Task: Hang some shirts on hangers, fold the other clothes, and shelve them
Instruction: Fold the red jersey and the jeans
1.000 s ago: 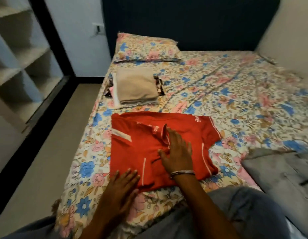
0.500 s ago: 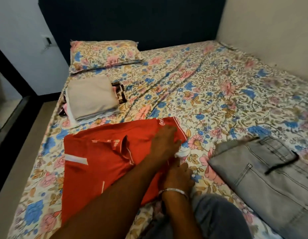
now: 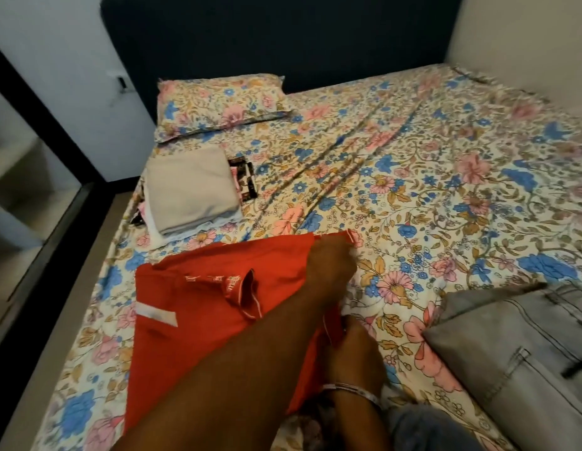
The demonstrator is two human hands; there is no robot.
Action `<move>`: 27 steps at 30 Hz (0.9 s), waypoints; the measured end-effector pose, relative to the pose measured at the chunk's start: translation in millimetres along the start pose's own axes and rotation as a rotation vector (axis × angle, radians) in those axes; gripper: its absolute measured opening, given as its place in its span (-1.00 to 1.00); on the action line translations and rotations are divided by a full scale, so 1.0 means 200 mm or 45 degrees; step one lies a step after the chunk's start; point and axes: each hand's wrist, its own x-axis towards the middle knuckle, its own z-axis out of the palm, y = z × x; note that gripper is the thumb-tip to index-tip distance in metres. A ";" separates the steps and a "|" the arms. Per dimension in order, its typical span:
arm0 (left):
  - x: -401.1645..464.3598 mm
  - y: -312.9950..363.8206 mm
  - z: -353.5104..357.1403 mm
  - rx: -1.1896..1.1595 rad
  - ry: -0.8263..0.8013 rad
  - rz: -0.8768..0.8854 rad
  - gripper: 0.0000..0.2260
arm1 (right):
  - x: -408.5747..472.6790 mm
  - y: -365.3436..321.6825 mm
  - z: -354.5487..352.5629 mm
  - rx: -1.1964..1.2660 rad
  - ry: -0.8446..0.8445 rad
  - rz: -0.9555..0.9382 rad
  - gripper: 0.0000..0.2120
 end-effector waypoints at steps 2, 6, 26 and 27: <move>-0.01 -0.05 -0.11 -0.429 0.127 -0.220 -0.90 | -0.03 -0.04 -0.01 0.004 0.036 -0.082 -0.74; -0.11 -0.22 -0.33 -1.188 0.282 -0.554 -0.84 | -0.14 -0.12 -0.04 -0.028 0.096 -0.307 -0.67; -0.83 -1.20 -0.63 -1.893 0.493 -0.960 -0.65 | -0.51 -0.12 0.44 -0.514 -0.269 -0.936 -0.60; -0.82 -1.22 -0.62 -1.884 0.466 -0.958 -0.67 | -0.51 -0.12 0.44 -0.494 -0.285 -0.927 -0.62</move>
